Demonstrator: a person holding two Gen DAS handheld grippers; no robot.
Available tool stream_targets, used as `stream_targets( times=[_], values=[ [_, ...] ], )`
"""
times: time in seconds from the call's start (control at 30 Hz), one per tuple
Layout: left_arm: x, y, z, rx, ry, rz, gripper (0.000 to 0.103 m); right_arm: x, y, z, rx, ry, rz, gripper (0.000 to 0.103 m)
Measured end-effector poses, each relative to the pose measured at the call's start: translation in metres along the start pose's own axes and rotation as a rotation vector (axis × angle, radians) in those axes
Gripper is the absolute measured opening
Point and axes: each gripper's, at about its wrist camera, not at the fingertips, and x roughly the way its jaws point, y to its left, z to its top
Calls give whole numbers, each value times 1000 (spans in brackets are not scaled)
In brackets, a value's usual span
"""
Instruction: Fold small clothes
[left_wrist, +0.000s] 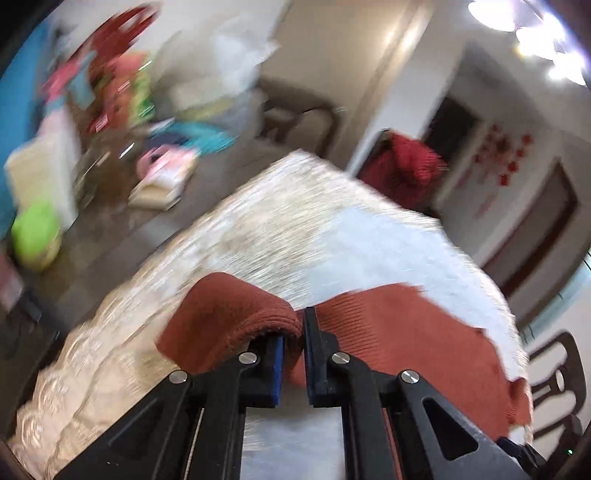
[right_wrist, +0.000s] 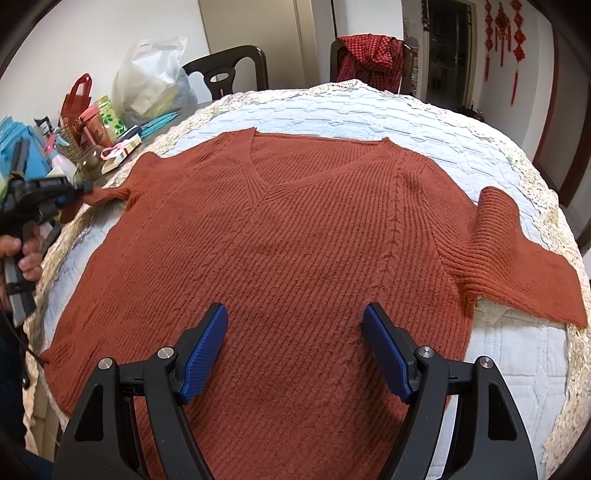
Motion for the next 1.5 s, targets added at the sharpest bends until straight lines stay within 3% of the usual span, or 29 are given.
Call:
stream_targets(
  times=[0.17, 0.27, 0.4, 0.5, 0.6, 0.77, 0.83, 0.87, 0.97, 1.07, 1.17, 1.23, 1.27, 1.4, 1.5],
  values=[
    [-3, -75, 6, 175, -19, -199, 11, -3, -1, -1, 13, -4, 5, 76],
    [10, -114, -10, 265, 42, -310, 11, -7, -1, -3, 17, -11, 3, 76],
    [39, -139, -39, 340, 166, -371, 12, -12, -7, -5, 39, -15, -2, 76],
    [49, -134, -53, 338, 231, -366, 17, -15, -12, -5, 59, -20, 1, 76],
    [43, -116, -47, 312, 195, -330, 24, -17, -17, -3, 82, -25, 22, 76],
    [55, -82, -24, 267, 149, -137, 25, -11, -14, 19, 86, -48, 89, 76],
    [64, -73, -21, 263, 148, -68, 30, -2, -11, 37, 76, -55, 91, 71],
    [69, -69, -22, 257, 153, -53, 31, 3, -9, 44, 73, -52, 96, 63],
    [85, -58, -24, 239, 188, -36, 31, 28, -5, 71, 74, -18, 114, 42],
    [95, -55, -31, 230, 215, -33, 31, 61, -4, 88, 93, 46, 116, 41],
    [94, -58, -36, 251, 199, -36, 31, 81, -4, 98, 113, 75, 120, 30],
    [94, -58, -34, 255, 197, -39, 30, 81, 0, 102, 103, 59, 130, 13],
    [95, -58, -31, 257, 197, -43, 24, 80, 1, 102, 109, 56, 143, 4],
    [95, -56, -30, 254, 193, -52, 22, 53, 1, 90, 136, -13, 174, 4],
    [97, -54, -30, 252, 197, -61, 22, 48, -7, 73, 184, -6, 171, 4]
  ],
)
